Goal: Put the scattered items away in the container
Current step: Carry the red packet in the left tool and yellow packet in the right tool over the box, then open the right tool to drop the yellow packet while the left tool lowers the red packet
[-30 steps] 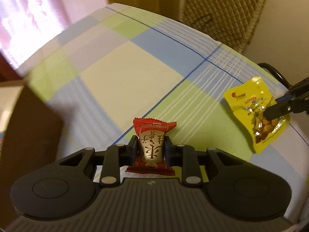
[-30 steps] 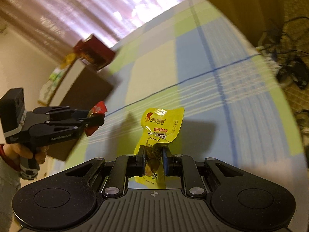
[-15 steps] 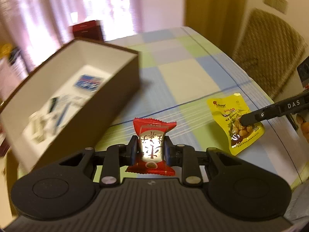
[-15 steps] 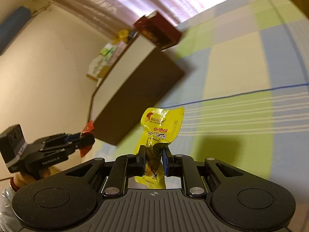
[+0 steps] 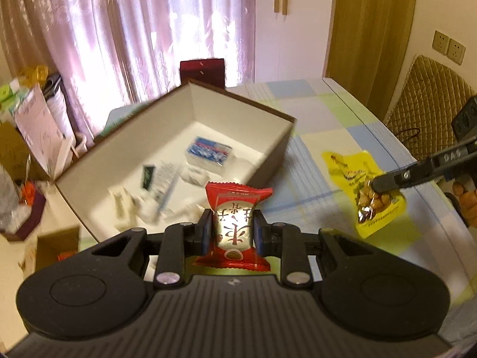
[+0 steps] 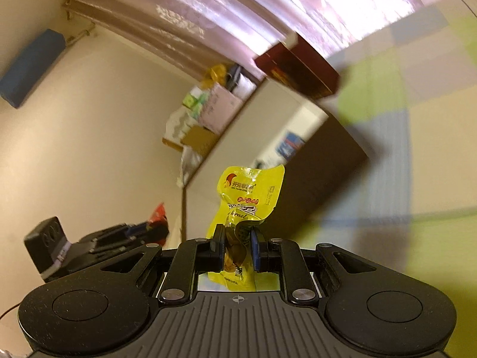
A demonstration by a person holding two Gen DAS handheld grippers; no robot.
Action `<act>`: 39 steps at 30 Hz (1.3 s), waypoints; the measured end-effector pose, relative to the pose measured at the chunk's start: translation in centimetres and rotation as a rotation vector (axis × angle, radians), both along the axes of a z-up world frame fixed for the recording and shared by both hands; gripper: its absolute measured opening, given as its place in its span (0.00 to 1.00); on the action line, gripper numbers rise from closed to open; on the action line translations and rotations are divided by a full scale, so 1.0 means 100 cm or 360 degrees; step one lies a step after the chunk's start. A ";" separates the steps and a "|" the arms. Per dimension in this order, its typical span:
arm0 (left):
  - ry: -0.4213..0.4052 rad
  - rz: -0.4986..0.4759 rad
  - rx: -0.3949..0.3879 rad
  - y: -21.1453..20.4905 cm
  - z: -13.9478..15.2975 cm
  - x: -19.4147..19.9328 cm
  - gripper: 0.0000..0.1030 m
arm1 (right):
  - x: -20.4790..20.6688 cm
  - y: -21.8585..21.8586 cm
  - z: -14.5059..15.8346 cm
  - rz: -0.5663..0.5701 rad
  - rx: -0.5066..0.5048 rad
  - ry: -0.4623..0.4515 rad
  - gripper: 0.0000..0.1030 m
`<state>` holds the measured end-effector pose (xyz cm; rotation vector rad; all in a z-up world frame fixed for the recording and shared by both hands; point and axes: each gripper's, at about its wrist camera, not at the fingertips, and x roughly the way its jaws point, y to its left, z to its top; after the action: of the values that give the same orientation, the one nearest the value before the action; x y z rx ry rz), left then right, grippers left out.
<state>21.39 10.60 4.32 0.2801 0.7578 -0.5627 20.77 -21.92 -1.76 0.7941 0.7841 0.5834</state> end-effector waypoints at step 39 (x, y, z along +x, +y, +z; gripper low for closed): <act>0.0152 -0.0271 0.0063 0.028 -0.071 0.179 0.22 | 0.191 0.172 -0.049 0.0628 -0.2081 -0.0017 0.19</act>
<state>39.25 13.44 -2.75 0.3585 0.8427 -0.7266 39.90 -4.71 -6.64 -0.5748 1.0988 0.2982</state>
